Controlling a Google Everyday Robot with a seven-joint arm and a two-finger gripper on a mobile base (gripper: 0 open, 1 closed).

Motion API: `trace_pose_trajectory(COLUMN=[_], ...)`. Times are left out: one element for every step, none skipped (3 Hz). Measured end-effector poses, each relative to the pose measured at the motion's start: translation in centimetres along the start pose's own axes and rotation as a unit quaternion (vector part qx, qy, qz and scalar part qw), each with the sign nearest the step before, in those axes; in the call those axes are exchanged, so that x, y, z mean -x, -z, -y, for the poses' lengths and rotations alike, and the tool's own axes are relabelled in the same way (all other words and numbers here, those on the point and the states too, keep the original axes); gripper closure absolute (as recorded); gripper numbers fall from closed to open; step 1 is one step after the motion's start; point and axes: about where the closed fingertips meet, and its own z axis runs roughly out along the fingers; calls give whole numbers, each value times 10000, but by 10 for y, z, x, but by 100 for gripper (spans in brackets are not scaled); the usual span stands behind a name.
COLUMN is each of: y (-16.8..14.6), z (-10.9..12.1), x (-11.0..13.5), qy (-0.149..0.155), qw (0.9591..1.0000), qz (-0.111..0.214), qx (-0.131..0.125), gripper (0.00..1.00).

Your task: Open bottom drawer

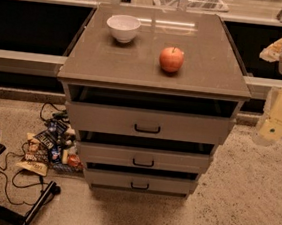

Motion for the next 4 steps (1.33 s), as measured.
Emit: trace_pose_trajectory(y=[0, -14, -70, -123], z=[0, 0, -12, -27], x=[0, 1, -4, -11], qy=[0, 41, 65, 48], qw=[10000, 10000, 9995, 9987], qz=[0, 64, 305, 505], qx=[0, -34, -38, 23], gripper=[0, 0, 0, 0])
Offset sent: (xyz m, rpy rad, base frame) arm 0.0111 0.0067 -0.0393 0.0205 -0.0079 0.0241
